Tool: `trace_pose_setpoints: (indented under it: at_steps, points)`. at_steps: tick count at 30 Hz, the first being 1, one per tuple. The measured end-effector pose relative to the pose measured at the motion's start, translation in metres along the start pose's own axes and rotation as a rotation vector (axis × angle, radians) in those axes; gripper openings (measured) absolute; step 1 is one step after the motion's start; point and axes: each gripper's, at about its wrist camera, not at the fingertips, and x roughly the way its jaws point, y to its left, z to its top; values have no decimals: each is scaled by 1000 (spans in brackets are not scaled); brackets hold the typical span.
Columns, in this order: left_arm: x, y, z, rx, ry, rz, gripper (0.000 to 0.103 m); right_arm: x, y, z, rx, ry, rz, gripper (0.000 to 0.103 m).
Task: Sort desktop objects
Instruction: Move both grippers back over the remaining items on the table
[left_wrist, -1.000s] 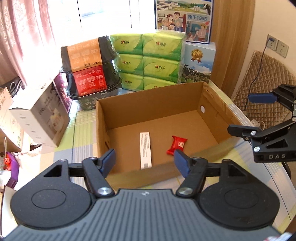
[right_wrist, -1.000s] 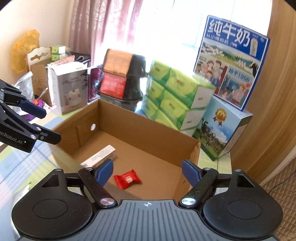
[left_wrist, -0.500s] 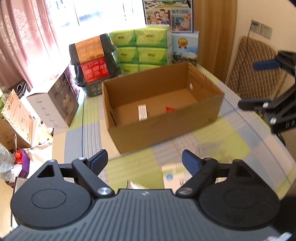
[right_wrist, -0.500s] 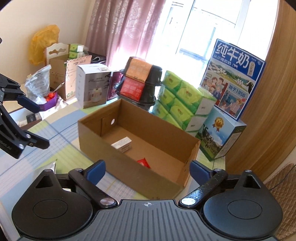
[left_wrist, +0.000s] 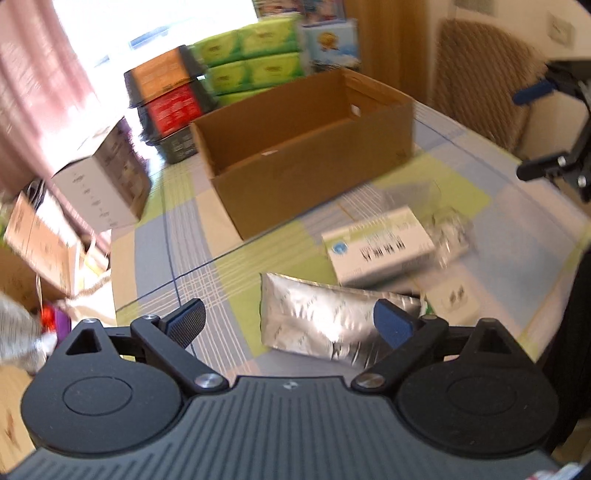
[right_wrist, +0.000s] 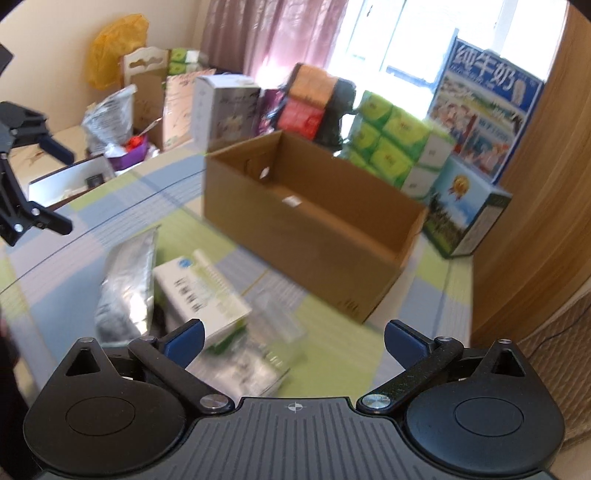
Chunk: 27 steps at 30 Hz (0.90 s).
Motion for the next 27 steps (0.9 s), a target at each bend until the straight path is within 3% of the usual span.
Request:
trace_pose_setpoints:
  at_steps: [10,16,21,27]
  points:
    - [19,-37,-43,482,51,-148,99,10,57,-24,-256,77,247,101]
    - [45,-48,-54,684,40,-187,99,38,75,-39,-382,140,294,101]
    - [75,-52,-57,882,41,-209,99,65,80,-44,-396,186,331,101]
    - [108,-46,-49,1014,26,-265,99,93,83,-47,-388,226,376,101]
